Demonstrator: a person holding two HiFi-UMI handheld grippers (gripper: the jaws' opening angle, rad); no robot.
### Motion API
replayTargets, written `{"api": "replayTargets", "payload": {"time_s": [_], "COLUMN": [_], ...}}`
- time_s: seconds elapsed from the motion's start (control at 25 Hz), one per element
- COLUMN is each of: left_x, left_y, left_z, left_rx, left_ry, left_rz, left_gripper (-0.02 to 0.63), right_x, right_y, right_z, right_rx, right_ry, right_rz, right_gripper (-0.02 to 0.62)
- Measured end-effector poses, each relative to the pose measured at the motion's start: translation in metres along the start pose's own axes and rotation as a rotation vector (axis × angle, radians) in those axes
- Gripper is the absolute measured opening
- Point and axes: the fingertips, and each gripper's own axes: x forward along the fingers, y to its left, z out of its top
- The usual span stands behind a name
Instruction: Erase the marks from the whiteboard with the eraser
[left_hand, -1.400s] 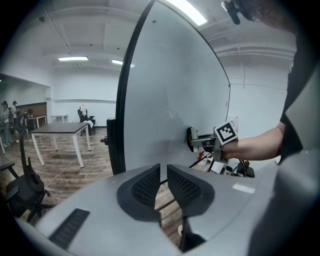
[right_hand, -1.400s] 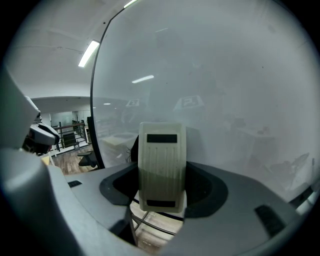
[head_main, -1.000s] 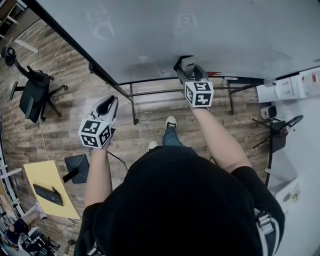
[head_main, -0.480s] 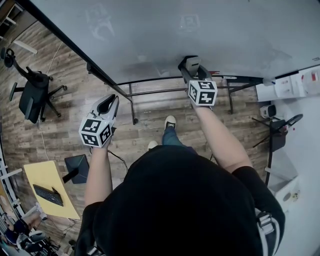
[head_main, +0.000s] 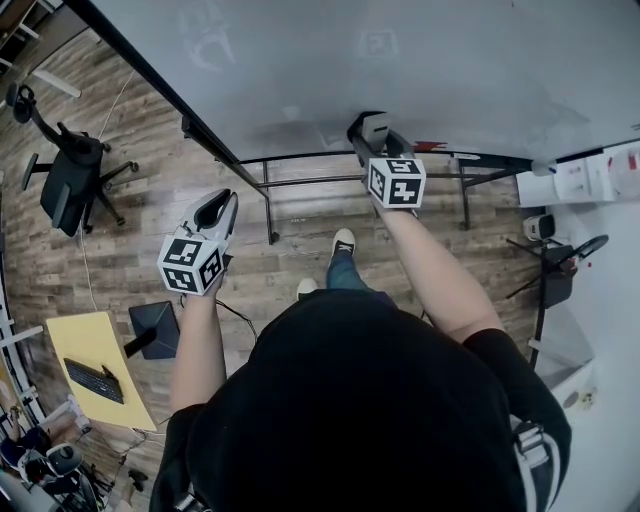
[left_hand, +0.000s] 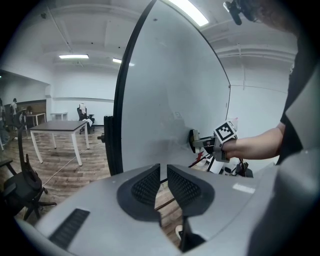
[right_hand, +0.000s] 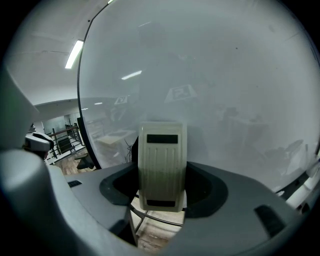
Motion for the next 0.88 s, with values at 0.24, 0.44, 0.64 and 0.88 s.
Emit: {"api": "replayTargets", "payload": {"time_s": [0.24,0.44,0.64,0.88], "left_x": [-0.017,-0.029,-0.034,-0.035], "left_y": [0.013,0.025,0.026,0.027], "left_z": [-0.009,-0.02,-0.024,-0.023], "left_rx": [-0.017,-0.041,-0.049,-0.048], "left_ry": [0.007,0.013,0.012,0.009], "left_rz": [0.036,0.062,0.071,0.072], "left_gripper": [0.054,0.054,0.054,0.054], "right_x": [0.018,0.031,0.036,0.037], "right_y": [0.021,0.037,0.048,0.049], "right_z": [-0.018,-0.029,-0.037,-0.039], "right_rx": [0.051,0.059,0.062,0.061], "right_ry": [0.071,0.102,0.125,0.126], "right_rz": [0.034,0.063,0.084,0.089], "right_gripper": [0.245,0.245,0.245,0.245]}}
